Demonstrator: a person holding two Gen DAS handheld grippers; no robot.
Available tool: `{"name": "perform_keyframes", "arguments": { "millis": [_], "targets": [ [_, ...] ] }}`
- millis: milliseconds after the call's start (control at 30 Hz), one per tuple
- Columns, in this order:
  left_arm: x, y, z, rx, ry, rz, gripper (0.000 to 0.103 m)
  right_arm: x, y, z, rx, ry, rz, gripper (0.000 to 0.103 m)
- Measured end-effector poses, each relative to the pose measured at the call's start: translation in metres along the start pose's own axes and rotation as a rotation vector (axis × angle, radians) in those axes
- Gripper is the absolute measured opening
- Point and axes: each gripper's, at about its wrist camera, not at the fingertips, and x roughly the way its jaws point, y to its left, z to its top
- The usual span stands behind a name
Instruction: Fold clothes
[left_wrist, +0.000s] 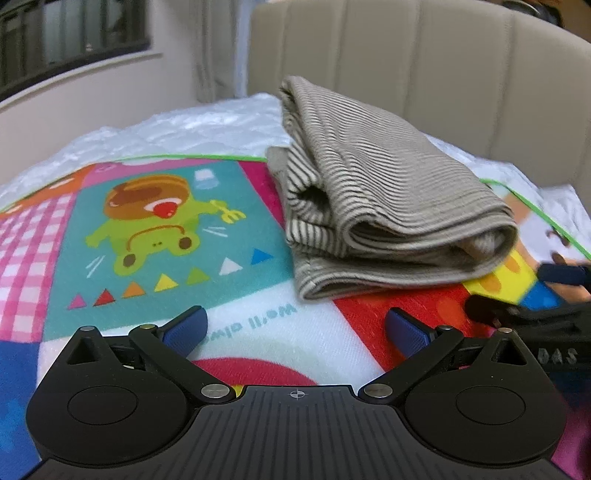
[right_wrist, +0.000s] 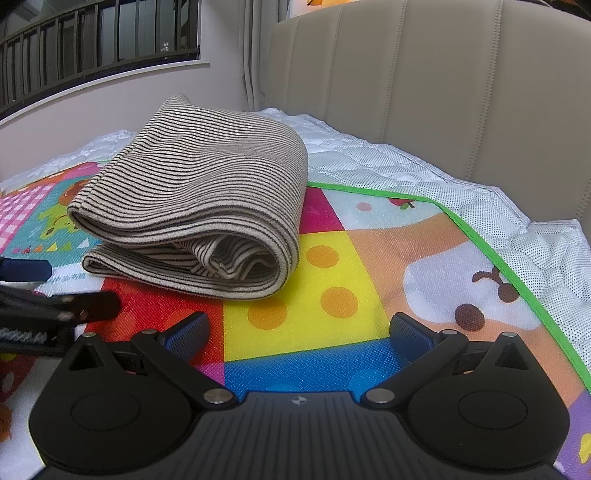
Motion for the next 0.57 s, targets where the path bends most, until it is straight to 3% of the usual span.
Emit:
{"name": "perform_keyframes", "arguments": {
  "millis": [167, 267, 567],
  "targets": [
    [0.000, -0.002, 0.002, 0.000, 0.033, 0.010, 0.103, 0.000, 0.000, 0.000, -0.002, -0.001, -0.002, 0.103],
    [-0.001, -0.008, 0.000, 0.034, 0.023, 0.041, 0.103, 0.000, 0.000, 0.000, -0.001, 0.000, -0.001, 0.103],
    [0.000, -0.007, 0.000, 0.025, 0.019, 0.039, 0.103, 0.001, 0.001, 0.000, -0.004, 0.001, -0.004, 0.103]
  ]
}}
